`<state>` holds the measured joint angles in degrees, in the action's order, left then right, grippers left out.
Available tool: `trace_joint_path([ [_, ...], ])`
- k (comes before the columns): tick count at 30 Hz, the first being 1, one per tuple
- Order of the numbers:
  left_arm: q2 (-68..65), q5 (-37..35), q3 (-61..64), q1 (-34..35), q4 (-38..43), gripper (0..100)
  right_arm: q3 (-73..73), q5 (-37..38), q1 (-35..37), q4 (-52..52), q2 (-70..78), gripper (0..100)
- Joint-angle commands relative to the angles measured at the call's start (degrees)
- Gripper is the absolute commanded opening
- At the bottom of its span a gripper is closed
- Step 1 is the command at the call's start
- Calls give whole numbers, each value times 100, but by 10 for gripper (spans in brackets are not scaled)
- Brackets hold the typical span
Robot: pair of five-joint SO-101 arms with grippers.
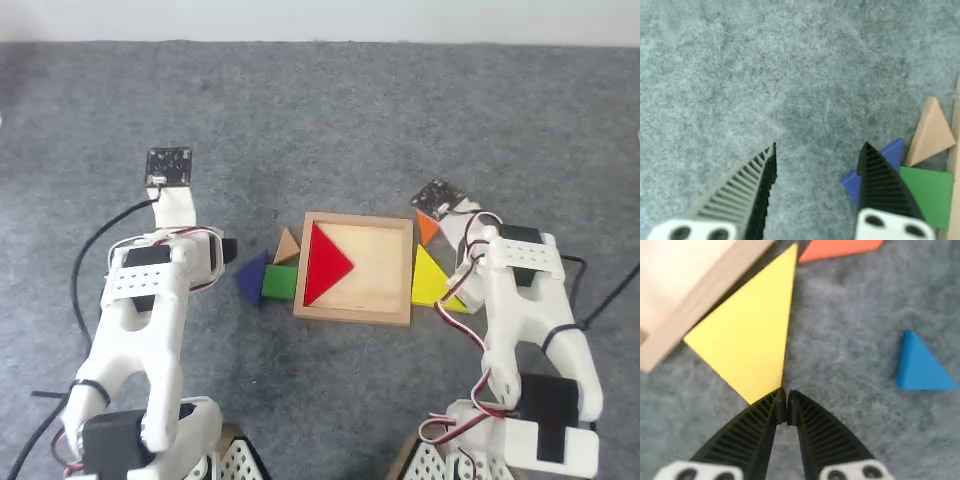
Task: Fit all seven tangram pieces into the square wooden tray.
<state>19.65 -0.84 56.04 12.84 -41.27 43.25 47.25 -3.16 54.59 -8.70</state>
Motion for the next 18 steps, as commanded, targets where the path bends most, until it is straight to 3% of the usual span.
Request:
trace_joint_path([
  [1,88,-44,-75,9,-35,256,-431,-800,593,101,-22,133],
  [5,88,-35,-75,9,-53,256,-905,-1073,884,251,338,223],
  [12,79,-35,-127,26,-53,256,-1538,-1073,910,295,1877,165],
  [18,44,-35,-136,26,-62,256,-1802,-1055,892,532,1868,127],
])
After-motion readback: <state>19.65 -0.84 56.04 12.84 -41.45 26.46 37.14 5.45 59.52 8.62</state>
